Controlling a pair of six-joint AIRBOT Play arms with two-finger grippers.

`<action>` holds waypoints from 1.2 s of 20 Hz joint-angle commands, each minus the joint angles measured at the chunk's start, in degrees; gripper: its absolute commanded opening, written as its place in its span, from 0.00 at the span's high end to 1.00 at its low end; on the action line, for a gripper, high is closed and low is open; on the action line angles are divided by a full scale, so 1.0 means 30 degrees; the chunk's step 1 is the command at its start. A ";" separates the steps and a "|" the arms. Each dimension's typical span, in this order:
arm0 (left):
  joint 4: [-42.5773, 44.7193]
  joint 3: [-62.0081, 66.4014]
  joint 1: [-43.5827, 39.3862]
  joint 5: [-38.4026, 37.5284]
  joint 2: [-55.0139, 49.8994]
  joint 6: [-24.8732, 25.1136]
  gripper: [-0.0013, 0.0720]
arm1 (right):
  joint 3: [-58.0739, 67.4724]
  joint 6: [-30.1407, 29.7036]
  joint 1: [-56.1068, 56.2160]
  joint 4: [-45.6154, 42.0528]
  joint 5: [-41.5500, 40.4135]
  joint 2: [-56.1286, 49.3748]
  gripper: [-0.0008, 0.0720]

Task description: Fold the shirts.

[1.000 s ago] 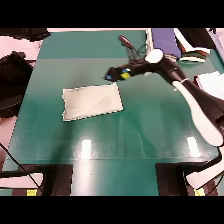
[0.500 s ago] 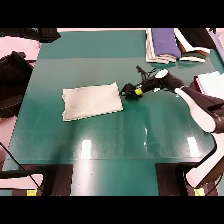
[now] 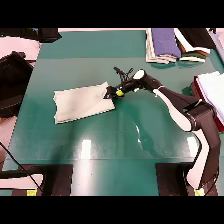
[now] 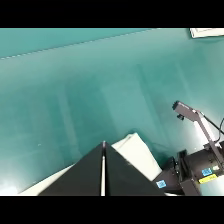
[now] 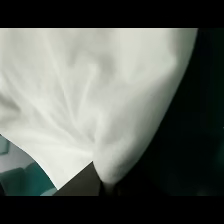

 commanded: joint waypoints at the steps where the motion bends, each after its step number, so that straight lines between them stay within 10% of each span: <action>1: -0.0146 0.0000 0.0000 -0.0182 0.0015 -0.0138 0.95 | 0.1333 -0.0109 -0.0510 -0.1741 0.0503 0.0714 0.97; 10: -0.0991 0.0000 -0.0503 -0.0146 0.0015 -0.0044 0.95 | 0.0641 0.0889 -0.9500 -0.8000 0.3410 0.7198 0.97; 24: -0.0998 0.0000 -0.3752 0.1705 0.0015 -0.0146 0.95 | 0.1326 0.0882 -2.1150 -0.8247 0.2601 0.8932 0.97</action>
